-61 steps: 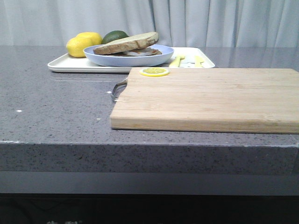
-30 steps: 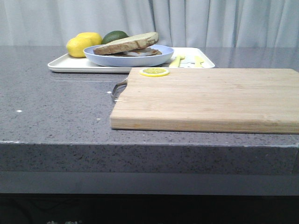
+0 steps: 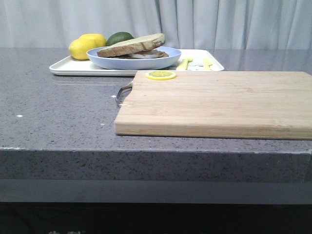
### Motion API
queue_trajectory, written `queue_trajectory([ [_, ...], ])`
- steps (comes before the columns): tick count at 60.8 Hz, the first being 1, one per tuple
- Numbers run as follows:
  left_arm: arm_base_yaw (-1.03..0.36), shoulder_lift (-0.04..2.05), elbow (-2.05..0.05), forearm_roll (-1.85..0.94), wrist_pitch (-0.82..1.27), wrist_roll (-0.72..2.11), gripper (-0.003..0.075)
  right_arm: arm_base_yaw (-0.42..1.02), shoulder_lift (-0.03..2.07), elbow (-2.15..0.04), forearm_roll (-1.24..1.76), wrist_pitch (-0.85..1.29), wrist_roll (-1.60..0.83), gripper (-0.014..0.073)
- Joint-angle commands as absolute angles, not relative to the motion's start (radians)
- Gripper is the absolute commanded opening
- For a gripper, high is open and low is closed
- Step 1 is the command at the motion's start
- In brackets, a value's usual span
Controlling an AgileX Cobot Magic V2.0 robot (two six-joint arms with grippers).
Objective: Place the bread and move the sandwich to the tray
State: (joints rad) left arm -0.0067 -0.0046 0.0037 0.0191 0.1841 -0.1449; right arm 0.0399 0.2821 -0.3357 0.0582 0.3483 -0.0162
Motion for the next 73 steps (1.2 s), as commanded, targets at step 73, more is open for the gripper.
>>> queue_trajectory([
  [73,-0.012,-0.027,0.015,0.016,0.095,-0.155,-0.0019,0.042,0.066,-0.002,0.028,0.029,-0.023,-0.0085],
])
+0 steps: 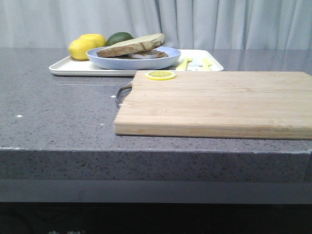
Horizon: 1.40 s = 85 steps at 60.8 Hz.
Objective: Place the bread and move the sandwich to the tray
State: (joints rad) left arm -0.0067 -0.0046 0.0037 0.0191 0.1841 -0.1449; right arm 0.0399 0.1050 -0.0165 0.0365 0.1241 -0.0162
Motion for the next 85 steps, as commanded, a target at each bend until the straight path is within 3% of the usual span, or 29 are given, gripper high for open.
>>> queue_trajectory([
  [1,-0.012,-0.027,0.015,0.016,0.095,-0.155,-0.0019,0.042,0.055,0.008,0.028,0.033,-0.023,-0.0085],
  [9,-0.012,-0.027,0.015,0.016,0.095,-0.155,-0.0019,0.042,-0.035,0.023,0.028,0.1,-0.023,-0.0085],
  [85,-0.012,-0.027,0.015,0.016,0.095,-0.155,-0.0019,0.041,-0.031,0.023,0.028,0.111,-0.023,-0.0085],
])
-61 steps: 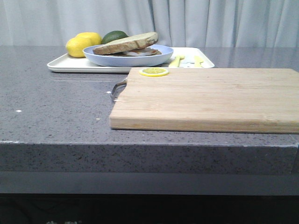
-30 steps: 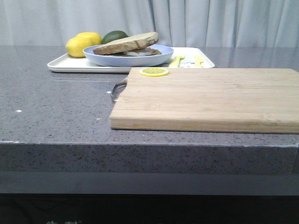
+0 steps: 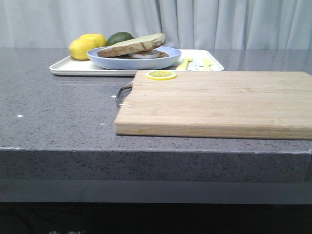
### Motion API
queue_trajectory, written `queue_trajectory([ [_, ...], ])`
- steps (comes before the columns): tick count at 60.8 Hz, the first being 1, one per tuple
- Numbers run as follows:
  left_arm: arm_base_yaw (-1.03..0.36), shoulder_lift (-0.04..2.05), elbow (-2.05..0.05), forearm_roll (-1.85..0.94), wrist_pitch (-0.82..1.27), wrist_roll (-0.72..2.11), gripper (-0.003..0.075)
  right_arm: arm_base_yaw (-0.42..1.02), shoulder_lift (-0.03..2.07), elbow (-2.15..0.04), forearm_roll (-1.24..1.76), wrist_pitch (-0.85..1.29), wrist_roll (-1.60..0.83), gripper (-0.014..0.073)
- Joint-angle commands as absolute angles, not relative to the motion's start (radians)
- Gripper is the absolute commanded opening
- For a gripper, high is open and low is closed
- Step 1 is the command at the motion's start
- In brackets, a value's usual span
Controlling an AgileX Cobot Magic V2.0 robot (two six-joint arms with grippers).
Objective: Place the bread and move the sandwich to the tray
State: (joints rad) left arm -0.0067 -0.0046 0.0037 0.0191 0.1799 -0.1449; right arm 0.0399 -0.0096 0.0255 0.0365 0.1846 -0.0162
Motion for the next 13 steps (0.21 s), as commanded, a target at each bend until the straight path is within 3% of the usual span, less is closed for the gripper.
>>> queue_trajectory([
  [1,-0.012,-0.027,0.015,0.016,0.095,-0.155,-0.0019,0.041,-0.031,0.023,0.028,0.111,-0.023,-0.0085],
  [13,-0.012,-0.027,0.015,0.016,0.095,-0.155,-0.0019,0.041,-0.031,0.023,0.028,0.111,-0.023,-0.0085],
])
